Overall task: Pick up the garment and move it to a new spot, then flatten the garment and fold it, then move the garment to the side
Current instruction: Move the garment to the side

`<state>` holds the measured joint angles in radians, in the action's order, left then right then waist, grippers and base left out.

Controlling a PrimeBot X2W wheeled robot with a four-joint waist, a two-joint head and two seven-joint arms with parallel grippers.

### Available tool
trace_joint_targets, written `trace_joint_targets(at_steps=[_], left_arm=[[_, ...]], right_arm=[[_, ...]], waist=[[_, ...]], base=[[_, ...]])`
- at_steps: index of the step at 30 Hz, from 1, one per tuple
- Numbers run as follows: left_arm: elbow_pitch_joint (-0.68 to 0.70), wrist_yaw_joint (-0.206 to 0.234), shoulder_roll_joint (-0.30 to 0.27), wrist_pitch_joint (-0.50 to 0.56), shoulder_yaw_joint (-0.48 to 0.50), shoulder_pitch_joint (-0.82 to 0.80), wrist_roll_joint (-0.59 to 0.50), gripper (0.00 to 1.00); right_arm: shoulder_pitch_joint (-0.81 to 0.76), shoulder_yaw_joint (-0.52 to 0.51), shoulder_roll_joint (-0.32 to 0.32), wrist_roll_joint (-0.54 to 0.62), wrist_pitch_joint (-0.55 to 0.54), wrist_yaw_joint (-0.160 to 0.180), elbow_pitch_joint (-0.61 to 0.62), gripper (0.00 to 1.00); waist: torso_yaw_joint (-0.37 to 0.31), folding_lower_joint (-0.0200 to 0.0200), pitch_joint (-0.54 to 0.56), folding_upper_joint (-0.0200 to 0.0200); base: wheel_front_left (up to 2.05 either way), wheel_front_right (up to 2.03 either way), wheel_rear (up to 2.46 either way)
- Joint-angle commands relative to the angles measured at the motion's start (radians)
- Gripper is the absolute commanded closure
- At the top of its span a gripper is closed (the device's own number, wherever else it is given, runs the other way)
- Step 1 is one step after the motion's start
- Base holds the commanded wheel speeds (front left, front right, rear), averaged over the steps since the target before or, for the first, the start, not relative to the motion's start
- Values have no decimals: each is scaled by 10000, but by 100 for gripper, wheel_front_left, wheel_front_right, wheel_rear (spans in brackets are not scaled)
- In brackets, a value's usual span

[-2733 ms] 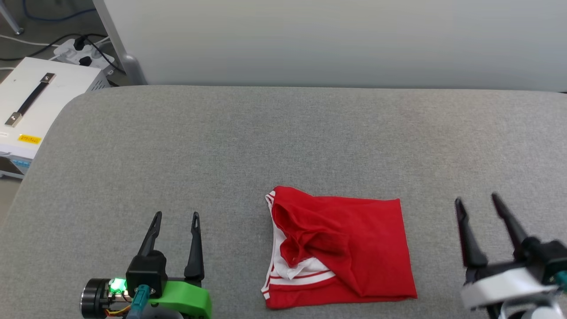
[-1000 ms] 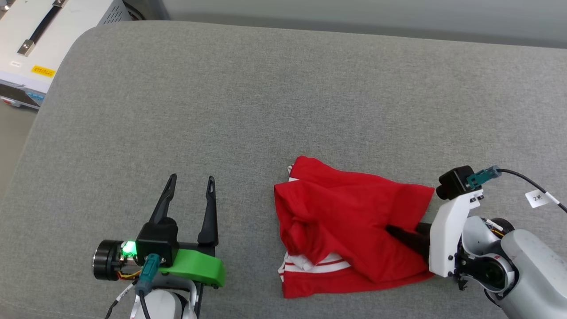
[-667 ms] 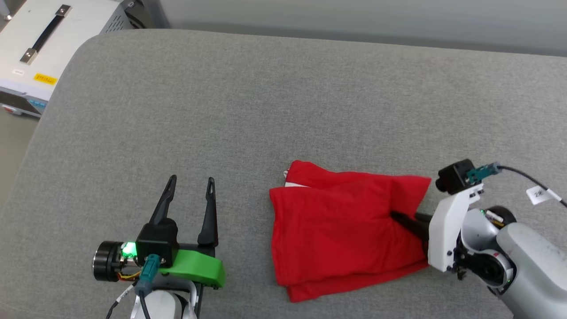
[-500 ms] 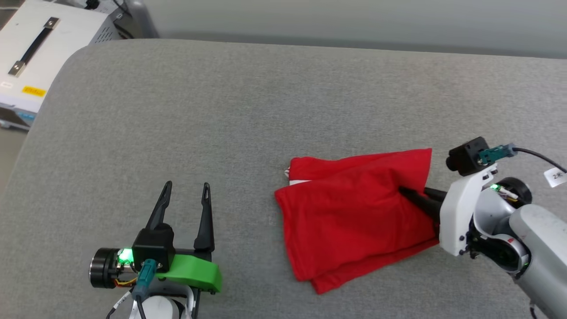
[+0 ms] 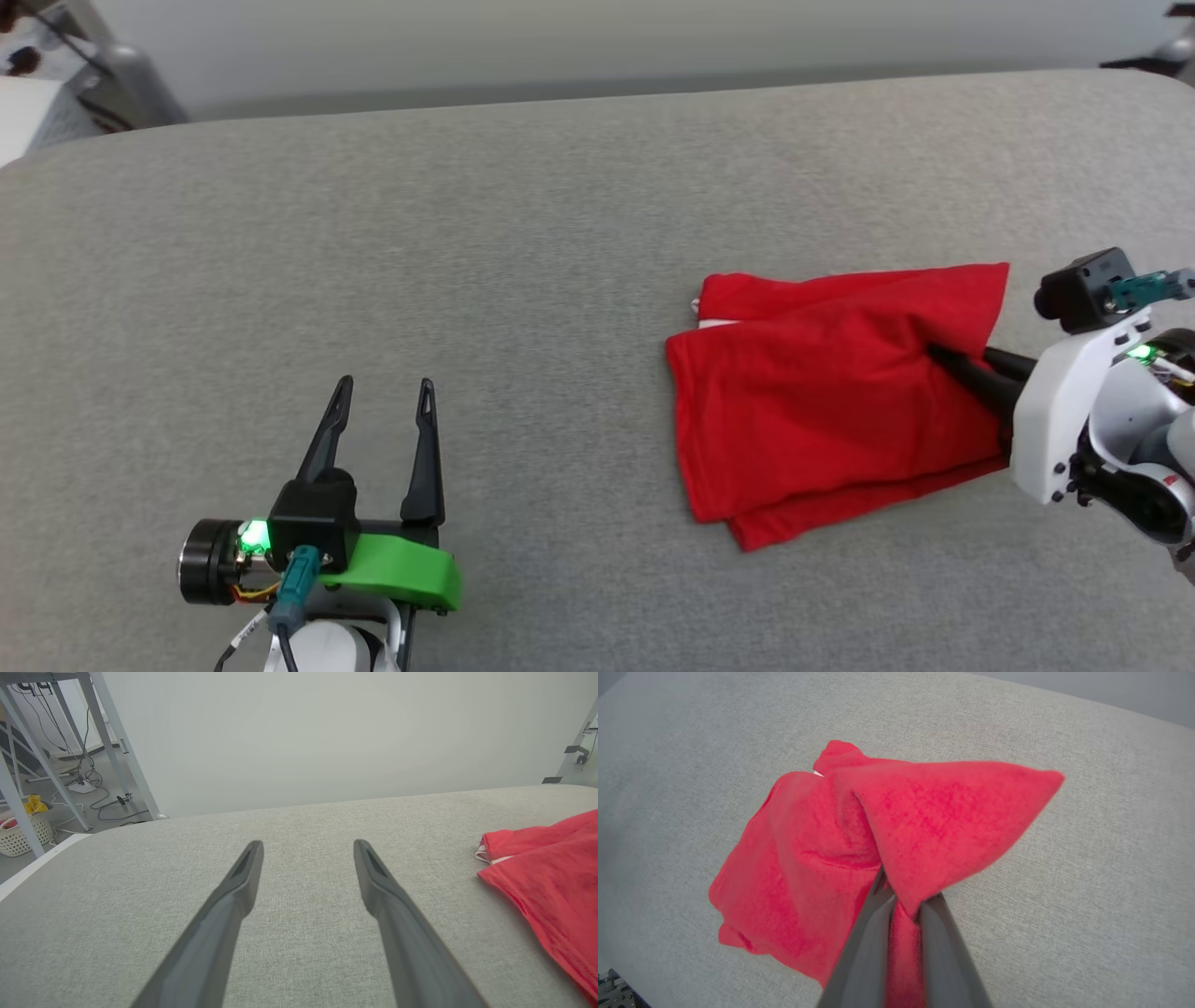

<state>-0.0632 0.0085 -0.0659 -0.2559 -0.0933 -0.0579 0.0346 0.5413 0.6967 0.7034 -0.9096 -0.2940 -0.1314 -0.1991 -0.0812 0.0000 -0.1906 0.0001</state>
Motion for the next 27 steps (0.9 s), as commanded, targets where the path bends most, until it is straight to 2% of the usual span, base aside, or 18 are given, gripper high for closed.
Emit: trace_joint_targets(at_steps=[1,10,20,27], left_arm=[[35,-13,-59,-59,26,-102,-41,0],[234,-51,-207,-59,38,-553,-151,0],[591,-139,-447,-59,85,-1216,-197,0],[795,-176,-506,-59,33,-1682,-213,0]], right_arm=[[135,-120,83,47,105,7,4,100],[420,-953,724,364,310,7,-790,100],[2015,-1581,1596,1538,351,7,-2974,100],[3110,-1943,1829,2565,635,7,-4725,100]], waist=[[-688,0,-342,-1],[-1143,0,-1110,-1],[-890,0,-2533,-1],[-574,0,-3200,-1]], base=[[0,0,0],[0,0,0],[0,0,0],[0,0,0]])
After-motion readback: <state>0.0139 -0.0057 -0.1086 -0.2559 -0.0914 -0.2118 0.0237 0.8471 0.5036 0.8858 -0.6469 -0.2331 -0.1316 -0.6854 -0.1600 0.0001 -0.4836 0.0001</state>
